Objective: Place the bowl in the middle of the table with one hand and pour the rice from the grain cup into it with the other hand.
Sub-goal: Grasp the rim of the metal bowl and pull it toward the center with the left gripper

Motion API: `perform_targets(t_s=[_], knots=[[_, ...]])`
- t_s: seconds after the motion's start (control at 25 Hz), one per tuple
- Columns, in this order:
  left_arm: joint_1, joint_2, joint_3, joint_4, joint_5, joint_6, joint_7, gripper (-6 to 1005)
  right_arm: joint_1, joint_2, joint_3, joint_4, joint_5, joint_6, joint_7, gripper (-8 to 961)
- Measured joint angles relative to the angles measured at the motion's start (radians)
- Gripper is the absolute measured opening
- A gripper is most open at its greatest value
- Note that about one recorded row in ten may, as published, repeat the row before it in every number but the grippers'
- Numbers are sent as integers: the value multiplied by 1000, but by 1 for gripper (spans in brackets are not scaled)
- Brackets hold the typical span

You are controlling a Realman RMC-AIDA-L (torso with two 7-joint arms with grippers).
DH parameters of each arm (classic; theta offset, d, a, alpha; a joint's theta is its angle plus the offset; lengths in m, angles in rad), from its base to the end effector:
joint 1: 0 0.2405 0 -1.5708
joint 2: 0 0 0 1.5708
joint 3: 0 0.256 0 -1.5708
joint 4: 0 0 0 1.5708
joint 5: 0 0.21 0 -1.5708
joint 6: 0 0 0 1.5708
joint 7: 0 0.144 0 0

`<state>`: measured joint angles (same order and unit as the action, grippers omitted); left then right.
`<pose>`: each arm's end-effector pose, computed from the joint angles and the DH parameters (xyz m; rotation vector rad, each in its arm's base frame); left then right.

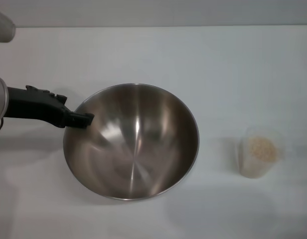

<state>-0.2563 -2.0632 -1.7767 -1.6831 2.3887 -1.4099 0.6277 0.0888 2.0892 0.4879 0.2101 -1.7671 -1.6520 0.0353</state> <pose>-0.1977 0.3185 0.0431 -2.4681 -0.8964 0.0788 0.3730 0.1904 0.0250 -1.1899 0.4422 0.6837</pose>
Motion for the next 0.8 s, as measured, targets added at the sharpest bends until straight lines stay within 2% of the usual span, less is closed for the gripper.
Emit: perform_targets(t_s=[0.8], knots=[[-7, -2, 52, 69, 57, 51, 7, 830, 0, 2, -2, 0, 0, 4, 0, 829]])
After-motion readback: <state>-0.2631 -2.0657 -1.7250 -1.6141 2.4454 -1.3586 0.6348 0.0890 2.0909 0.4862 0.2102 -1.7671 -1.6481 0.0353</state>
